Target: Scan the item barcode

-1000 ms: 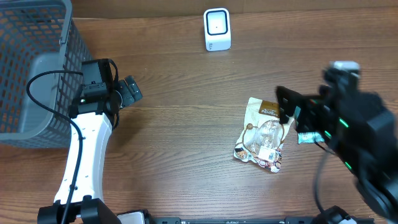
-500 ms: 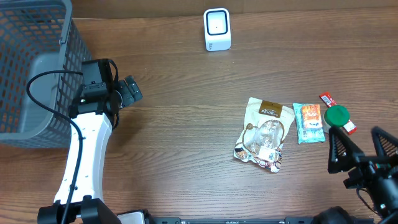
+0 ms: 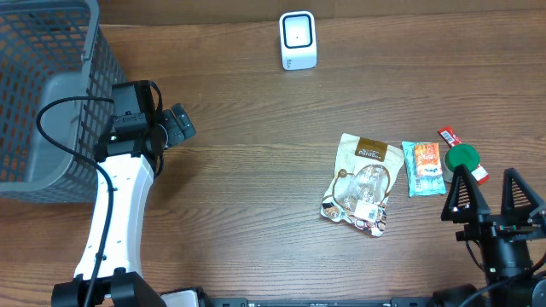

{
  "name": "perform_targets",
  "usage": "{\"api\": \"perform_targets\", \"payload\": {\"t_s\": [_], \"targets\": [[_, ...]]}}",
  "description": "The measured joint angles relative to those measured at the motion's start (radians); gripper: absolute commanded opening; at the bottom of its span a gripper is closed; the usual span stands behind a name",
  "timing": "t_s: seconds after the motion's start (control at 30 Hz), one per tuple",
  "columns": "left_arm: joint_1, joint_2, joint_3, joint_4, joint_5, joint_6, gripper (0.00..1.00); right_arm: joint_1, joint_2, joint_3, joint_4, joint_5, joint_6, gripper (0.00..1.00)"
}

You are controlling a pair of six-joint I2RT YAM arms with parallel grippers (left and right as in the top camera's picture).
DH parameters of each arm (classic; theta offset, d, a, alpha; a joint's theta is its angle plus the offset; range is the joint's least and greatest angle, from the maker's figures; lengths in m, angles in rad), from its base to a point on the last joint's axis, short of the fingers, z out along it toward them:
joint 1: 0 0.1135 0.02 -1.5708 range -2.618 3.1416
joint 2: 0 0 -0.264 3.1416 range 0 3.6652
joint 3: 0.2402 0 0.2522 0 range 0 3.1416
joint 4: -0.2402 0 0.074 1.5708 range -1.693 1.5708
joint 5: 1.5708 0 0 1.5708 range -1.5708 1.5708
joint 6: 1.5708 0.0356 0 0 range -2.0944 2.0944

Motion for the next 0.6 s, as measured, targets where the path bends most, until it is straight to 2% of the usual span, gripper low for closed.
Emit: {"api": "perform_targets", "payload": {"t_s": [0.2,0.4,0.47,0.6], "targets": [[0.0,0.0,0.0,0.0,0.0,0.0,1.0,-0.018,-0.097,-0.203,0.365,-0.044,0.0,1.0],[0.0,0.0,0.0,-0.001,0.0,0.0,1.0,-0.032,-0.103,-0.388,0.824,-0.071,0.0,1.0],[0.0,0.0,0.0,0.0,0.0,0.0,1.0,-0.036,-0.106,-0.433,0.896,-0.076,0.0,1.0],[0.0,0.0,0.0,0.0,0.0,0.0,1.0,-0.041,-0.123,-0.498,0.918,-0.076,0.0,1.0]]}}
